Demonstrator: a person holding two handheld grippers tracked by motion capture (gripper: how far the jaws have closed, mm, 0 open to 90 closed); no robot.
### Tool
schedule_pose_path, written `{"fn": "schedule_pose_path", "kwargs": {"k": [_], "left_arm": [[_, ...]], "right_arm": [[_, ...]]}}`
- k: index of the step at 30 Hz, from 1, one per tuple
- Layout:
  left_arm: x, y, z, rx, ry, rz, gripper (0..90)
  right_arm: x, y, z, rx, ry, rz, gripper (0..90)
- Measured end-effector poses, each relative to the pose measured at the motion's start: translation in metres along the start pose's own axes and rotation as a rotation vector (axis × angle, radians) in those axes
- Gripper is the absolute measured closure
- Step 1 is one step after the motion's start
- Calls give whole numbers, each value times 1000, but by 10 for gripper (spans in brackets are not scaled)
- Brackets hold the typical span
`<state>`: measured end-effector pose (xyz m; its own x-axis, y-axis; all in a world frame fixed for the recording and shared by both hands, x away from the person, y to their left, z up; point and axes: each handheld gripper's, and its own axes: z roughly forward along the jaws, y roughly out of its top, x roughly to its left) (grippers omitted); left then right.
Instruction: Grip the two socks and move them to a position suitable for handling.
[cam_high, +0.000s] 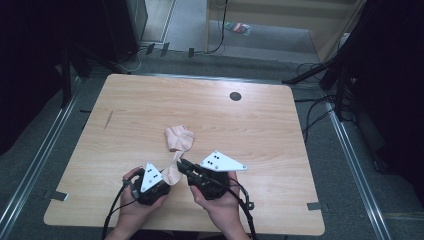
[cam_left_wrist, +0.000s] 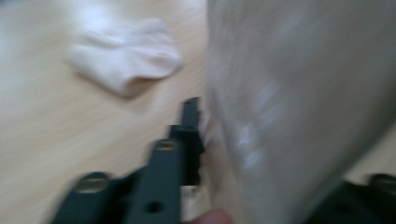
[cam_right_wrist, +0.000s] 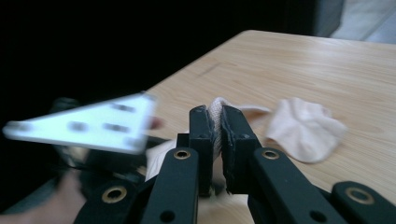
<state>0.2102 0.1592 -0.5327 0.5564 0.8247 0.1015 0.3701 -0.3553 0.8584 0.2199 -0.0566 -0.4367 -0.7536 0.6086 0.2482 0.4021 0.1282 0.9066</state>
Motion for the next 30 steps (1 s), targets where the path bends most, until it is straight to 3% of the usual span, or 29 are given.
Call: {"fn": "schedule_pose_path", "kwargs": {"k": [1, 2, 3, 5, 6, 7, 9, 10, 11, 12, 13, 16, 19, 22, 24, 26, 28, 29, 30], "left_arm": [[4, -2, -6, 1, 41, 22, 820], [4, -2, -6, 1, 41, 22, 851], [12, -5, -12, 15, 99, 50, 865], [16, -9, -12, 48, 144, 74, 870], [16, -9, -12, 48, 144, 74, 872], [19, -13, -8, 87, 123, 80, 876], [20, -16, -5, 114, 105, 97, 879], [20, -16, -5, 114, 105, 97, 876], [20, -18, 0, 150, 76, 108, 857], [20, -18, 0, 150, 76, 108, 837], [19, -21, 3, 166, 43, 128, 811], [18, -22, 5, 180, 37, 146, 796], [22, -22, 5, 185, 43, 109, 690], [33, -24, 0, 195, 60, 66, 644], [42, -26, -4, 199, 60, 43, 610], [46, -27, -5, 196, 59, 24, 573], [59, -27, -10, 184, 12, -46, 543], [69, -27, -14, 153, -29, -106, 517], [69, -27, -14, 153, -29, -106, 515]], "right_arm": [[-4, -1, -1, 10, -16, 8, 852], [-4, -1, -1, 10, -16, 8, 852], [-20, -8, 1, 39, -51, 46, 859], [-34, -19, 6, 82, -95, 68, 862], [-34, -19, 6, 82, -95, 68, 862], [-50, -33, 14, 134, -106, 111, 864], [-60, -46, 20, 192, -141, 111, 865], [-60, -46, 20, 192, -141, 111, 865], [-68, -57, 24, 243, -155, 114, 865], [-68, -57, 24, 243, -155, 114, 865], [-73, -63, 25, 272, -192, 90, 865], [-78, -66, 24, 292, -203, 83, 865], [-86, -72, 25, 333, -208, 74, 865], [-91, -76, 25, 374, -272, 25, 865], [-97, -77, 23, 373, -270, 58, 865], [-101, -77, 22, 382, -257, 53, 853], [-102, -76, 21, 377, -255, 48, 836], [-104, -75, 19, 358, -280, 48, 706], [-104, -75, 19, 358, -280, 48, 706]]}}
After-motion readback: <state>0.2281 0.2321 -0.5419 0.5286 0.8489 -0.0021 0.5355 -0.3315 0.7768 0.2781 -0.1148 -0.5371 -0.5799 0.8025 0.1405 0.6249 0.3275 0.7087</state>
